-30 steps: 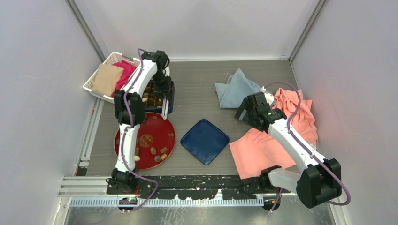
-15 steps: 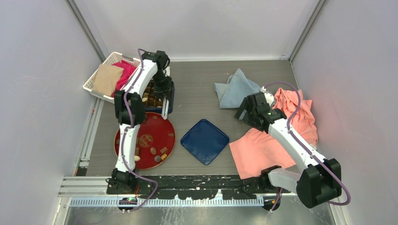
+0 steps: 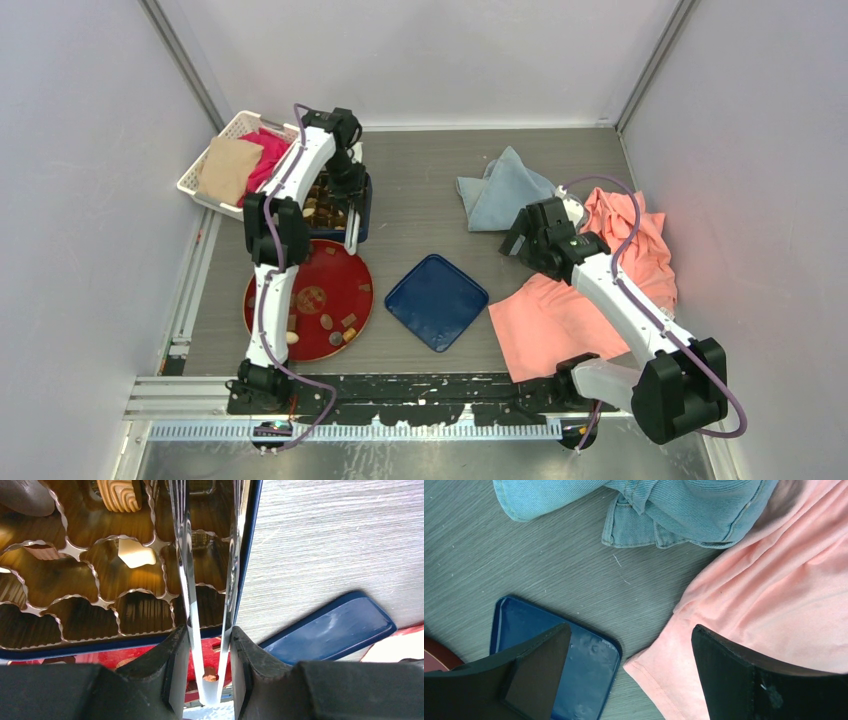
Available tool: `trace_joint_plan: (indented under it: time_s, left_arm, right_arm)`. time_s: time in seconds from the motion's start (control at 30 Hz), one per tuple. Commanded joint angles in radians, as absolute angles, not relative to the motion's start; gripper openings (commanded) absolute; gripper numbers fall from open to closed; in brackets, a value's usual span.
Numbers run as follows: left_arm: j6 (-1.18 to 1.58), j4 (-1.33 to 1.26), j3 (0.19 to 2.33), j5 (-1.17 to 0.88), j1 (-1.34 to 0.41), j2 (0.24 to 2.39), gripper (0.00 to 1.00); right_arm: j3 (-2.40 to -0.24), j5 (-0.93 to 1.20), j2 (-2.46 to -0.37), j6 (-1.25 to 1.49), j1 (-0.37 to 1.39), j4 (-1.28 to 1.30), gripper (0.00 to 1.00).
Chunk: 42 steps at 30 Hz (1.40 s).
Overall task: Pack the chocolate
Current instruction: Place the fake chocolate in the packing box, then place the clamp at the center of the board.
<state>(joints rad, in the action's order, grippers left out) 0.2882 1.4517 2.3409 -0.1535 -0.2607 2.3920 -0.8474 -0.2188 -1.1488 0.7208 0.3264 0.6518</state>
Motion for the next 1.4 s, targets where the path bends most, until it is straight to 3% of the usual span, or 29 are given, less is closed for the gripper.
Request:
trace_joint_plan:
  time_s: [0.0,0.2,0.7,0.9,1.13,1.37]
  left_arm:
    - [0.300,1.450,2.365,-0.161,-0.264,2.296,0.19]
    - [0.302,1.446,2.301,-0.148,-0.269,2.176,0.00]
    - [0.268,1.440,2.191,-0.107,-0.366,1.986,0.00]
    - [0.260,1.340,2.042,-0.137,-0.450,1.917,0.00]
    - [0.298,1.180,2.142,-0.129,-0.548,2.100,0.00]
    - [0.316,1.111,2.357,0.038,-0.579,2.342,0.00]
  right_arm:
    - [-0.851,-0.239,-1.121,0.723,0.329,0.624,0.96]
    - [-0.856,-0.235,-1.126,0.722,0.329,0.624,0.96]
    - [-0.860,-0.229,-1.111,0.728,0.330,0.633,0.96]
    - [-0.856,-0.230,-1.109,0.734,0.330,0.628,0.96]
    - [-0.862,-0.220,-1.112,0.739,0.329,0.636,0.96]
    - [-0.868,-0.267,-1.061,0.716,0.328,0.692,0.96]
